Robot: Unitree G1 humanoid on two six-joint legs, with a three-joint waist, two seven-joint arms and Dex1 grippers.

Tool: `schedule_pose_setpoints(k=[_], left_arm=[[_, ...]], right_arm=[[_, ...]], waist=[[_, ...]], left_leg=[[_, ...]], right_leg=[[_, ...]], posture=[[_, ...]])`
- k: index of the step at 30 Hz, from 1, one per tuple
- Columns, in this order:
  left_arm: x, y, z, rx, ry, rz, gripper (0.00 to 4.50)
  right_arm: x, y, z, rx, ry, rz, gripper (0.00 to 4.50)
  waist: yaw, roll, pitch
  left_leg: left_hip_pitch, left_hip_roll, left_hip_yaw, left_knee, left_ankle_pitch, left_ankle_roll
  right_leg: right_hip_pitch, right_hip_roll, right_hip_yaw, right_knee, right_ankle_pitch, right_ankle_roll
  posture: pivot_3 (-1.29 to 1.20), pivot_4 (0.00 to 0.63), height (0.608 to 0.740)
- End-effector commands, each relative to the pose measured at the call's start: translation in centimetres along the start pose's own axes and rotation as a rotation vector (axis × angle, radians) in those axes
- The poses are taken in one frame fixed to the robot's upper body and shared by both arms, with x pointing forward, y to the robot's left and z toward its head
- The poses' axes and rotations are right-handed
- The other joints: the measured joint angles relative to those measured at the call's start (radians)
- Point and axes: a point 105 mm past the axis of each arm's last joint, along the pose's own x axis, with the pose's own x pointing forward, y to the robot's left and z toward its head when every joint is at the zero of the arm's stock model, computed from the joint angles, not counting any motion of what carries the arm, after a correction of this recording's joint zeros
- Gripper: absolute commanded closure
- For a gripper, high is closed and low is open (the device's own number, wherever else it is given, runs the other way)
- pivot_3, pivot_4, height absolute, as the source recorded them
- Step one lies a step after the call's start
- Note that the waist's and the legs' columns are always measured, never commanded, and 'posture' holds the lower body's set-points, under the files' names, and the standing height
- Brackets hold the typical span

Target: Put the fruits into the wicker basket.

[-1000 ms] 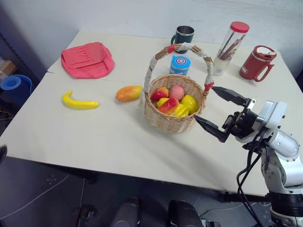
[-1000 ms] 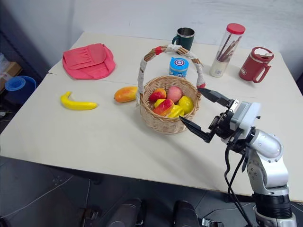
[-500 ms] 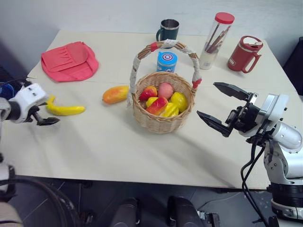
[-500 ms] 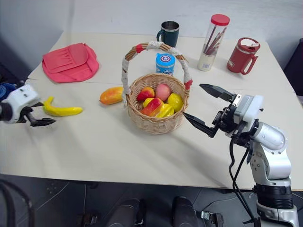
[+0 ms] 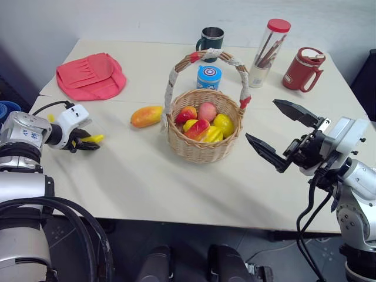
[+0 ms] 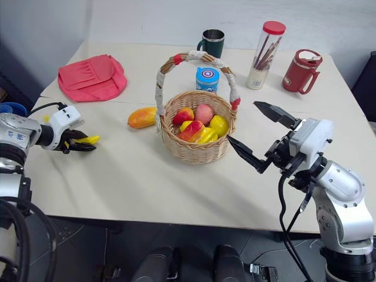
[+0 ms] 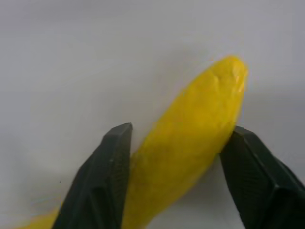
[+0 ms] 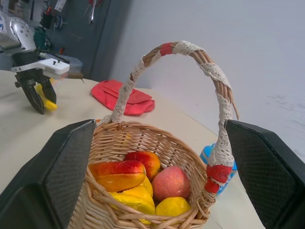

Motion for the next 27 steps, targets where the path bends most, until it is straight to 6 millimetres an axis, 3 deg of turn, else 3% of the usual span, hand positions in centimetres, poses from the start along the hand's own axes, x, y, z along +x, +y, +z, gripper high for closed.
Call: schedule_pose_setpoints(k=[1,3,5,9,12,16,19,21,23,27], left_arm=[[0.0,-0.2,-0.9,-0.02,0.028,-0.021,2.85],[-0.2,-0.1,-0.6,-0.027,-0.008,-0.012,3.48],[-1.1,0.2,1.4,-0.007,-0.134,-0.013,3.91],[-3.9,-0.9,6.2,0.032,-0.399,-0.18,3.91],[-7.4,-3.3,10.5,0.152,-0.603,-0.403,3.91],[-8.9,-9.4,15.1,0.486,-0.744,-0.533,3.91],[-9.9,-15.7,18.0,0.601,-0.84,-0.665,3.91],[-10.2,-18.9,18.5,0.619,-0.854,-0.747,3.91],[-10.4,-20.9,18.6,0.62,-0.851,-0.794,3.91],[-8.8,-23.5,21.7,0.634,-0.974,-0.709,3.91]], right_arm=[[-0.2,-0.3,1.4,-0.059,-0.011,-0.026,0.0],[-0.2,-0.3,1.4,-0.06,-0.009,-0.033,0.0],[-0.3,-0.5,1.2,-0.06,-0.004,-0.043,0.0],[-1.0,-1.1,0.6,-0.054,0.021,-0.079,0.0],[-2.0,-1.9,-0.5,-0.044,0.063,-0.119,0.0],[-3.3,-2.7,-1.9,-0.03,0.119,-0.151,0.0],[-4.1,-3.3,-2.2,-0.023,0.138,-0.19,0.0],[-4.7,-3.7,-2.2,-0.024,0.149,-0.21,0.0],[-5.2,-3.8,-2.1,-0.03,0.16,-0.219,0.0],[-6.8,-3.9,-2.0,-0.034,0.177,-0.278,0.0]], waist=[[0.001,0.0,0.0],[0.003,0.0,0.0],[0.004,0.0,0.0],[0.005,-0.003,0.002],[0.011,-0.003,0.002],[0.009,-0.003,0.002],[0.01,-0.002,0.003],[0.009,-0.001,0.003],[0.007,0.0,0.003],[0.011,0.004,0.002]], left_leg=[[0.0,0.0,0.0,0.0,0.0,0.0],[0.0,0.0,0.0,0.0,0.0,0.0],[0.0,0.0,0.0,0.0,0.0,0.0],[-0.001,0.001,0.001,0.0,0.0,0.0],[-0.006,0.001,-0.001,0.003,0.0,0.001],[-0.011,0.0,-0.004,0.006,-0.001,0.002],[-0.012,0.0,-0.006,0.008,-0.001,0.002],[-0.014,0.0,-0.009,0.012,-0.001,0.002],[-0.013,0.001,-0.01,0.014,-0.001,0.002],[-0.009,0.001,-0.008,0.014,0.0,0.001]], right_leg=[[0.0,0.0,0.0,0.0,0.0,0.0],[0.0,0.0,0.001,0.0,0.0,0.0],[0.0,0.0,0.0,0.0,0.0,0.0],[-0.001,0.0,0.0,-0.001,0.001,0.0],[-0.003,0.001,-0.002,-0.002,0.001,0.0],[-0.006,0.0,-0.001,-0.003,0.003,-0.001],[-0.004,0.001,0.0,-0.004,0.004,-0.001],[-0.002,0.001,0.001,-0.005,0.004,-0.001],[0.0,0.002,0.006,-0.005,0.004,-0.001],[0.002,0.003,0.009,-0.003,0.004,-0.001]], posture=[[0.0,0.15,0.74],[0.0,0.15,0.74],[0.0,0.15,0.74],[0.0,0.15,0.74],[0.0,0.15,0.74],[0.0,0.15,0.74],[0.0,0.15,0.74],[0.0,0.15,0.74],[0.0,0.15,0.74],[0.0,0.15,0.74]])
